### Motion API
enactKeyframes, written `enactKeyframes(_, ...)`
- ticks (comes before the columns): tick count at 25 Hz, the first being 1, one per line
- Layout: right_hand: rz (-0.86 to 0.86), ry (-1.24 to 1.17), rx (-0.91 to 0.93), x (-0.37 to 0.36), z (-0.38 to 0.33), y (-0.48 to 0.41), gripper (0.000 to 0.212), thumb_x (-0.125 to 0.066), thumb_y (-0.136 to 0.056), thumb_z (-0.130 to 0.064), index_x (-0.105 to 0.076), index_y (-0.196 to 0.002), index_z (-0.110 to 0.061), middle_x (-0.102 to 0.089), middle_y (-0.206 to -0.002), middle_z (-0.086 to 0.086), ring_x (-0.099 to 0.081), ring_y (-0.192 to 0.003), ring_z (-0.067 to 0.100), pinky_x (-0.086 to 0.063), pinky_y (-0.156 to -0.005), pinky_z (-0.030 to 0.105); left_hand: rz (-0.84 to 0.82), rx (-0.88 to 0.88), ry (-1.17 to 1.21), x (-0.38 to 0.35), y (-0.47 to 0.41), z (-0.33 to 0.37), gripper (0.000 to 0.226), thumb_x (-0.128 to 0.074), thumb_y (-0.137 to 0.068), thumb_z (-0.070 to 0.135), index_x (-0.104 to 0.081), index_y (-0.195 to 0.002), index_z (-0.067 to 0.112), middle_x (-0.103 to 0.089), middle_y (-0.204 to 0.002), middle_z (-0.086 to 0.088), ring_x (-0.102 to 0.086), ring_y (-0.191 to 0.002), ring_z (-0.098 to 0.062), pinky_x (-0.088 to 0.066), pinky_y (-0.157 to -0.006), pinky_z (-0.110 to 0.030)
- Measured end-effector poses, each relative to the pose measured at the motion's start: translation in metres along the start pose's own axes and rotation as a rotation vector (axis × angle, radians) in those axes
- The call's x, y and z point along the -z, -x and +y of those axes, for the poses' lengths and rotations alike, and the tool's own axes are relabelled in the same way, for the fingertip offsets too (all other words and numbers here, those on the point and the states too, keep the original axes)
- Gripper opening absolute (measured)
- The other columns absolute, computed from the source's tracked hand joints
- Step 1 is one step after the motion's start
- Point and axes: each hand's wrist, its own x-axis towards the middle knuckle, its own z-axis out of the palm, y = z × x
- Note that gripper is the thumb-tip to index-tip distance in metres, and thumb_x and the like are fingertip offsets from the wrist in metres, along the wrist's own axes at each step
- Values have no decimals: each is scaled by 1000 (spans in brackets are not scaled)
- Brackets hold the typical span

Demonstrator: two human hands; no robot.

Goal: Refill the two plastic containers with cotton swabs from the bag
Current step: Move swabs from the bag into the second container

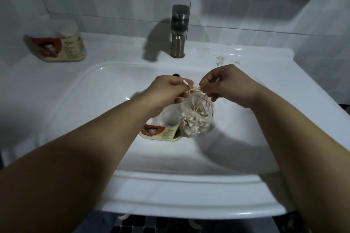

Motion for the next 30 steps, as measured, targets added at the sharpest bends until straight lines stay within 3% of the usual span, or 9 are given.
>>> enactKeyframes(3, 8, -10, -14, 0, 1, 0, 4, -76, -85, -1, -74, -88, -3, -68, -76, 15, -66, -60, 18, -61, -71, 35, 89, -27, 60, -1, -2, 2, 14, -61, -102, 20, -74, -106, 20, -77, -95, 4, -69, -86, -10, -50, -79, -28)
enactKeyframes(6, -1, -9, -17, -1, 0, 1, 4, -75, -85, 0, -74, -89, -2, -68, -76, 14, -65, -60, 18, -60, -67, 30, 249, -57, 199, 2, -7, 5, 24, -47, -107, 19, -70, -103, 22, -64, -71, 6, -61, -70, -11, -49, -75, -31)
enactKeyframes(8, 6, -9, -15, -1, -1, 1, 5, -76, -85, -1, -74, -89, -1, -68, -76, 16, -65, -60, 18, -59, -66, 30, 300, -101, 96, 6, -9, 7, 28, -44, -107, 19, -71, -103, 25, -53, -60, 12, -52, -60, -9, -48, -70, -28)
enactKeyframes(11, 26, -1, -2, -1, -3, 2, 5, -77, -84, -3, -75, -89, -3, -70, -77, 17, -64, -59, 16, -58, -64, 28, 195, -263, -243, 4, -4, 8, 28, -45, -108, 22, -72, -114, 21, -65, -84, 18, -60, -78, 3, -48, -78, -24)
enactKeyframes(14, 21, -9, 28, -3, -8, 5, 5, -77, -85, -3, -76, -89, -2, -70, -75, 12, -63, -57, 12, -54, -61, 22, 42, -374, -455, -6, 0, 6, 30, -44, -109, 24, -72, -119, 18, -73, -105, 8, -67, -95, -6, -53, -86, -29)
enactKeyframes(19, 64, -68, 29, -4, -6, 2, 11, -81, -83, -7, -73, -90, -7, -70, -67, 3, -69, -59, 14, -54, -65, 34, -109, -349, -724, -10, 2, 1, 26, -41, -109, 20, -66, -106, 13, -67, -85, 1, -63, -77, -12, -51, -77, -36)
enactKeyframes(23, 68, -143, 21, -9, -5, 0, 12, -80, -83, -2, -72, -90, -5, -68, -60, -1, -69, -59, 17, -59, -67, 27, -148, -251, -632, -15, 3, 1, 28, -37, -109, 21, -63, -107, 9, -63, -86, -3, -58, -79, -17, -53, -85, -46)
enactKeyframes(25, 79, -233, 37, -12, -5, 0, 11, -78, -84, 2, -71, -90, -4, -66, -60, 2, -70, -61, 22, -61, -70, 31, -153, -229, -527, -16, 4, 0, 30, -36, -110, 22, -64, -112, 11, -68, -94, -4, -62, -83, -18, -55, -86, -45)
enactKeyframes(30, 190, -434, 43, -15, -7, -3, 23, -75, -87, 2, -69, -108, -3, -69, -82, 16, -67, -66, 21, -55, -65, 25, -146, -175, -310, -17, 2, 3, 28, -34, -110, 16, -57, -93, 16, -56, -83, 3, -52, -71, -14, -48, -70, -35)
